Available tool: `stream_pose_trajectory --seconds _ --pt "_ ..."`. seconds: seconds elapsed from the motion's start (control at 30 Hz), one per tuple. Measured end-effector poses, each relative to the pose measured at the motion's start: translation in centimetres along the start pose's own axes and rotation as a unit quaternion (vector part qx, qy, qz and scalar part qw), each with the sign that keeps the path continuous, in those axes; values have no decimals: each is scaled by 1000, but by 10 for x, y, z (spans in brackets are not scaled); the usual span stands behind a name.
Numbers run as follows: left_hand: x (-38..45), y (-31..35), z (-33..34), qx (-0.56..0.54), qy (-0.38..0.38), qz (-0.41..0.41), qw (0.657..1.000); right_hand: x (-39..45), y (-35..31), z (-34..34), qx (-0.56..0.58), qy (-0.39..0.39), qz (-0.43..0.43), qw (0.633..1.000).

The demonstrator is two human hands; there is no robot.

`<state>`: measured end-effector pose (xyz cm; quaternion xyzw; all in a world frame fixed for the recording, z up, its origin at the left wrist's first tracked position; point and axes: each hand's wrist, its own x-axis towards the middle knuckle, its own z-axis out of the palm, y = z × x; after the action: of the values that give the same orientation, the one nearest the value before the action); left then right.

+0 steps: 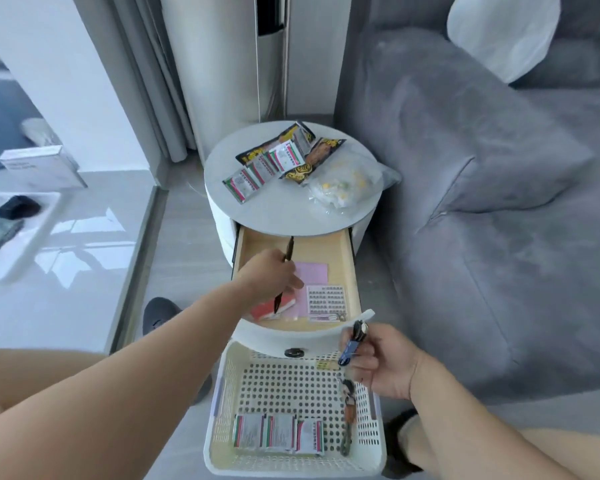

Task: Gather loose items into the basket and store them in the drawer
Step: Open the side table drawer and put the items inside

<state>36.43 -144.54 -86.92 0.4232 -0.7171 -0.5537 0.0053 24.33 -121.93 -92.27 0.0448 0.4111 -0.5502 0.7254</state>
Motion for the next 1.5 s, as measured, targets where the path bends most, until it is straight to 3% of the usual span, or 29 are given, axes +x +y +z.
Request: stream_pose_trajectory --seconds 0.1,0.17,0.2,0.27,0.33,0.37,0.43,0.67,0.83,0.97,1.07,1.13,1.2,1.27,1.33,1.37,1.43,1.5 --pt "23 -17 17 56 -2 -37 998 1 -46 32 -13 144 -126 981" --pt "36 -22 28 141 4 -44 989 10 -69 40 -136 263 -219 930" --pt "41 -23 32 178 20 -50 983 13 -75 43 -264 320 -238 878" --pt "53 -24 40 197 40 -66 977 21 -79 43 -517 392 -230 726" --pt "67 -26 48 192 41 -82 977 34 -76 39 -676 376 -227 591" --pt "73 -28 51 201 34 -88 975 43 -72 37 -724 355 -229 545" --pt "82 -31 55 241 26 -92 966 59 -66 31 -778 321 -211 497" --pt "103 -37 57 328 -18 -67 942 95 -54 9 -839 281 -92 457" --pt "105 -50 55 351 -28 -52 935 104 -60 2 -835 243 -8 494" --pt "97 -48 44 324 -19 -51 945 112 -66 8 -859 221 16 461" --pt "91 -43 46 244 -136 -94 955 114 -68 9 -881 224 1 417" --pt "80 -43 47 162 -205 -124 957 113 -69 7 -882 221 14 415" --pt "70 -45 45 139 -215 -116 960 107 -67 6 -862 222 -13 455" --pt "63 -43 41 105 -166 -89 976 95 -64 9 -809 267 -129 508" --pt "52 -34 34 -43 -134 -82 987 77 -57 10 -697 396 -271 532" --pt "46 -28 29 -121 -155 -86 977 69 -51 8 -616 474 -312 547" --pt "27 -13 22 -161 -273 -93 944 53 -34 0 -472 576 -310 591" --pt "4 -4 29 -32 -443 -103 890 39 -3 -11 -438 596 -250 625"
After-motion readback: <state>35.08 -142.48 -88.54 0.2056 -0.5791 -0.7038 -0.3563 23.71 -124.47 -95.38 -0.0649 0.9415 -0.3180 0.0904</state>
